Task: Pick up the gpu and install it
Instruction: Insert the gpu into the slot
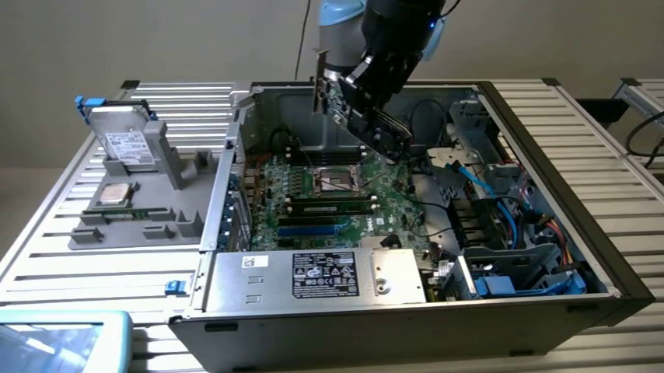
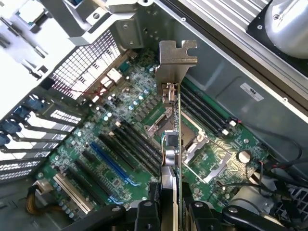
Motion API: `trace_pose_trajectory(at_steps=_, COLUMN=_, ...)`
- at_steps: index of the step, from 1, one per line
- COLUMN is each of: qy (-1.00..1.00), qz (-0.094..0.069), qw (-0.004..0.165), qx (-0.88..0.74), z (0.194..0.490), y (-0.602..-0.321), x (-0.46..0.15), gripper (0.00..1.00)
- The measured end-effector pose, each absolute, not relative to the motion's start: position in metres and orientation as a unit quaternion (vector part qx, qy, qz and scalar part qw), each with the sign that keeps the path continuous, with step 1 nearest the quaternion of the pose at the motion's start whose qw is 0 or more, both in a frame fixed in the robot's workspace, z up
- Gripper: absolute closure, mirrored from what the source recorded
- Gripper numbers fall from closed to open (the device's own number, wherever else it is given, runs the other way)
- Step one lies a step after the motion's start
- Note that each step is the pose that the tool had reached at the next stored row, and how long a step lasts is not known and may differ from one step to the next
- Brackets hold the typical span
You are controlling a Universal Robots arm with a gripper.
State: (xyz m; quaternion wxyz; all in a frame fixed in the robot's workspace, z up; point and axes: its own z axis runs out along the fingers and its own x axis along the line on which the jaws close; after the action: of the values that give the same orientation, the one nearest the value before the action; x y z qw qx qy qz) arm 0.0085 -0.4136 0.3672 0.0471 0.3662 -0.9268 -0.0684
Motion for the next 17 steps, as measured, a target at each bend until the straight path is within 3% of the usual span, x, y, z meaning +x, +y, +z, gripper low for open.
trace_pose_trajectory(at_steps=17, qy=-0.859, qz=-0.06, qw=0.055, qx=0.505, z=0.3669, y=-0.4136, x=0.0086, gripper=0.72)
